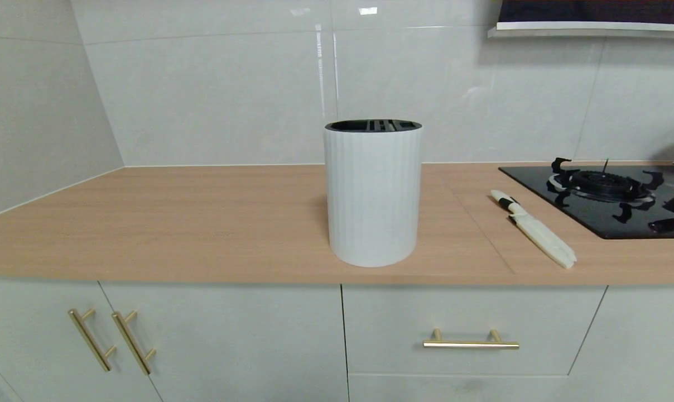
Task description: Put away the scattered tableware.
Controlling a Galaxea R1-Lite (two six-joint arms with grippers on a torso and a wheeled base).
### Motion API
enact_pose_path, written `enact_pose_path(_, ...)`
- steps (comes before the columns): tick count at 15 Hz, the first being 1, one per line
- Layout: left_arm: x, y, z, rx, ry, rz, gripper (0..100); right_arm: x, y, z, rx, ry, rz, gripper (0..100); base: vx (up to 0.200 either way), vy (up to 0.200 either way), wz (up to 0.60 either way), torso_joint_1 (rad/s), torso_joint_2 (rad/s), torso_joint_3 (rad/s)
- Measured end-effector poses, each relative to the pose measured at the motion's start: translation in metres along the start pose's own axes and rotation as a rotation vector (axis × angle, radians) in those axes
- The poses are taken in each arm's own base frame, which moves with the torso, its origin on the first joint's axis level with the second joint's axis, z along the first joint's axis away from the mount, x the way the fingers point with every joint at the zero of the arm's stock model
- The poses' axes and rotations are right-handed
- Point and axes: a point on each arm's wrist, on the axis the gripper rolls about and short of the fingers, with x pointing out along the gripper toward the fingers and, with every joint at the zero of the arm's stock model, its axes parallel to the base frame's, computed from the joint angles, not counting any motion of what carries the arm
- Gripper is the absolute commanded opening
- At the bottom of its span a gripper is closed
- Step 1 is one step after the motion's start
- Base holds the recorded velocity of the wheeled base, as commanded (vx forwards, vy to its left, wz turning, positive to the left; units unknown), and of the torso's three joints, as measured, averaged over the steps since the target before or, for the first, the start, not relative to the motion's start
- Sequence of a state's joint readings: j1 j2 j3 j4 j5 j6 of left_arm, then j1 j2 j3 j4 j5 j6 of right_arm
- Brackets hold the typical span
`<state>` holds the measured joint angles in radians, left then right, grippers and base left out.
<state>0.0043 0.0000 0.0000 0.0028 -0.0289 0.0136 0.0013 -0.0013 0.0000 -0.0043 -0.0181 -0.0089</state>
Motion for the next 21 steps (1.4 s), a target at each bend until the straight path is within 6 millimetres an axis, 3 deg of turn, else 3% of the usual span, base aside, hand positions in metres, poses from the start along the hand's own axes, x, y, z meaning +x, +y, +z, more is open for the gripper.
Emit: enact_pose_path(21, 0.0, 0.0, 0.0001, 0.0, -0.001, 0.0, 100, 0.0, 0.0, 0.0, 0.0, 0.0, 0.0, 100, 0.0, 0.0, 0.0, 0.228, -0.52, -0.289)
